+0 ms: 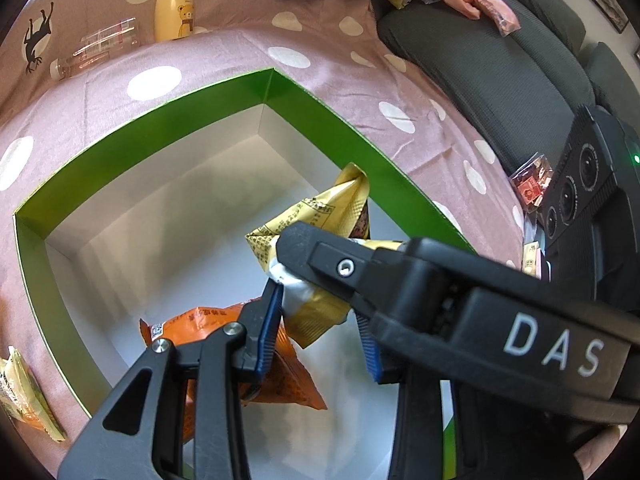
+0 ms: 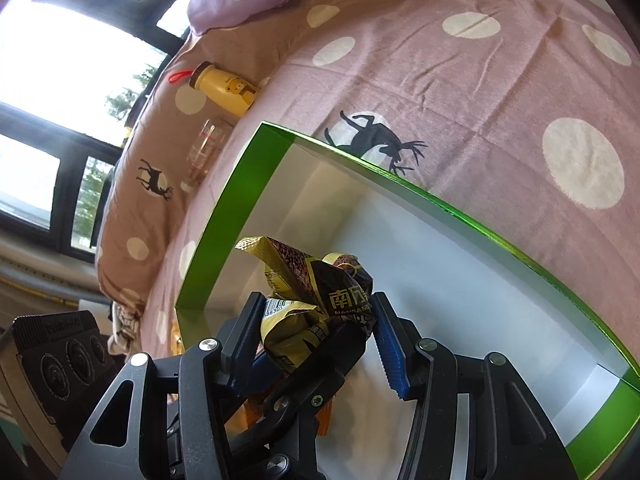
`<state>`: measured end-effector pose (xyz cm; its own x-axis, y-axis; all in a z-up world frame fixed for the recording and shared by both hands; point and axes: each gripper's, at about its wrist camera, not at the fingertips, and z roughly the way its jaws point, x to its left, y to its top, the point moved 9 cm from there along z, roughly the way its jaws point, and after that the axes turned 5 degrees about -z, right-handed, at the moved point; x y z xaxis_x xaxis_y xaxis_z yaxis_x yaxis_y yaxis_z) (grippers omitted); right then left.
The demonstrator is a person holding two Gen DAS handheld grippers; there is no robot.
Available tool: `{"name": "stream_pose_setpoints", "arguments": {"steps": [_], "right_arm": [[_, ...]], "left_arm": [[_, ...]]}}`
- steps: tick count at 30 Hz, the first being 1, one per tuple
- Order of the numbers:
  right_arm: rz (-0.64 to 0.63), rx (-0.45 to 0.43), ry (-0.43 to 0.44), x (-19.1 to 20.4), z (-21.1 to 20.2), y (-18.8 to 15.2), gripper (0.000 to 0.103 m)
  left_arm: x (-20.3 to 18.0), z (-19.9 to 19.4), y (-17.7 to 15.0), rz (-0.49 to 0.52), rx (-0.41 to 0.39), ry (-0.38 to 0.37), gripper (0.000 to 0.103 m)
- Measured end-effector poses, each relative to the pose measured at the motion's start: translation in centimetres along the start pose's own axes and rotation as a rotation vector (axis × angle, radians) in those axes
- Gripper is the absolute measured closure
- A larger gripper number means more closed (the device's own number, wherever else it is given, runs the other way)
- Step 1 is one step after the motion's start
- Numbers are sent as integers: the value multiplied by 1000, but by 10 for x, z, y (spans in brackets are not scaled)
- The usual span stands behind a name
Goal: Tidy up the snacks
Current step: 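Open the right gripper to drop the bag into the box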
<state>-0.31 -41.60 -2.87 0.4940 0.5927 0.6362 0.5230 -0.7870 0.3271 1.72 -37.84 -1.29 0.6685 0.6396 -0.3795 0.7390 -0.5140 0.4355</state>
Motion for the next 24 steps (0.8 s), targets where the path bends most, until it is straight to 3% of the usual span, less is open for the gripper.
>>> {"name": "stream_pose_setpoints", "arguments": {"steps": [6, 8, 11, 15, 19, 22, 24], "right_arm": [[-40, -22, -74, 0, -8, 1, 47], [-60, -55, -105, 1, -15, 4, 44], [-94, -107, -85, 10, -28, 7, 32], [-121, -185, -64, 26, -45, 10, 22], [-185, -244, -27, 53, -57, 8, 19], [-251, -280, 4, 79, -62, 2, 15], [-308, -295, 15, 97, -62, -4, 12]], "left_arm": [[-5, -6, -3, 16, -8, 1, 63], [-4, -17, -1, 29, -44, 29, 50], [0, -42, 1, 52, -116, 56, 38], [13, -80, 0, 41, -199, 63, 28], [46, -122, -9, -13, -284, 107, 17], [82, -152, -20, -81, -343, 168, 15], [112, -170, -29, -156, -389, 231, 6]]}}
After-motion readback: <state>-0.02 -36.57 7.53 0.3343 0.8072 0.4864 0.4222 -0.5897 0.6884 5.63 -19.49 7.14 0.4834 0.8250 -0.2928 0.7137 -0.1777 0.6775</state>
